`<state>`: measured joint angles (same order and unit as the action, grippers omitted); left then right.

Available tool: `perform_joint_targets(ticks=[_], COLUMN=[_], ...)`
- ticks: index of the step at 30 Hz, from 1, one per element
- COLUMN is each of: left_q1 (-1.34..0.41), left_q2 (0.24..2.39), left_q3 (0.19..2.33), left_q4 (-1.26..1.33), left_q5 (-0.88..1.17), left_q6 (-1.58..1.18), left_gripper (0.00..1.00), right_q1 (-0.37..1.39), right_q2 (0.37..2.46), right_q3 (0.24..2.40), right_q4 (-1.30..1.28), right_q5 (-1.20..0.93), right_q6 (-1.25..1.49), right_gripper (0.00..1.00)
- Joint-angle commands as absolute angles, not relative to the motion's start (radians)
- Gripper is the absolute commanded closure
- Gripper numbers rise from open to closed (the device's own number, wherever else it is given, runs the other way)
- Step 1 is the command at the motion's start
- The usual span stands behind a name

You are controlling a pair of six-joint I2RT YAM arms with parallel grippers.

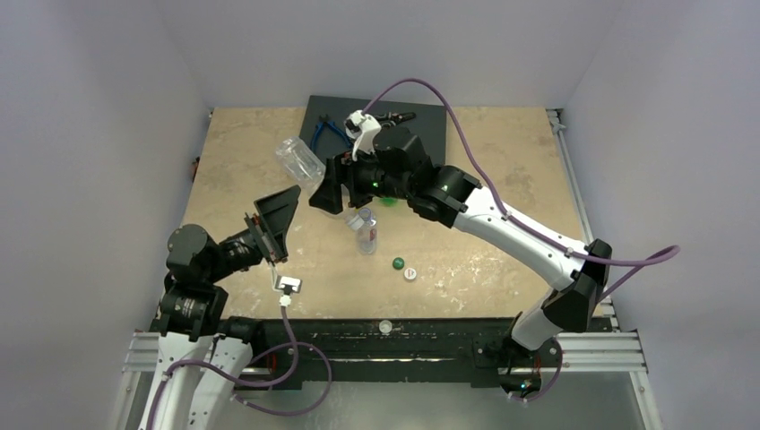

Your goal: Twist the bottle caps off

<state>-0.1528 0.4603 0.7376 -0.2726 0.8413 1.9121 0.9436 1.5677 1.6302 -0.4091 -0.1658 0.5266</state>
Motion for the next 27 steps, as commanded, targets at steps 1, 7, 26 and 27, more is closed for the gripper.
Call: perform_joint_targets(ticks=[1,7,26,27], left_q1=[-0.153,-0.153,-0.153,-0.154], left_q2=[0.461,0.442,0.545,0.547], left_q3=[0.743,0.711,0.742,0.744], left_q4=[-0.343,-0.319,-0.284,-0.284], left_q5=[0.818,0.823,0.795,0.793], left_q6=[2.005,1.988,2.005,2.003], left_gripper=[0.0,0.0,0.04,0.06], right_q1=[0.985,1.022,1.098,1.098], right_q2=[1.577,1.57,1.631,1.628], right_q3=[1.711,1.659,1.716,1.72], right_q4=[-0.425,-0.397,-0.478,-0.482], right_q5=[-0.122,-0.11,-0.106,-0.1], right_q6=[0.535,0.551,0.505,0.505], right_gripper=[0.29,0.28,0.28,0.28])
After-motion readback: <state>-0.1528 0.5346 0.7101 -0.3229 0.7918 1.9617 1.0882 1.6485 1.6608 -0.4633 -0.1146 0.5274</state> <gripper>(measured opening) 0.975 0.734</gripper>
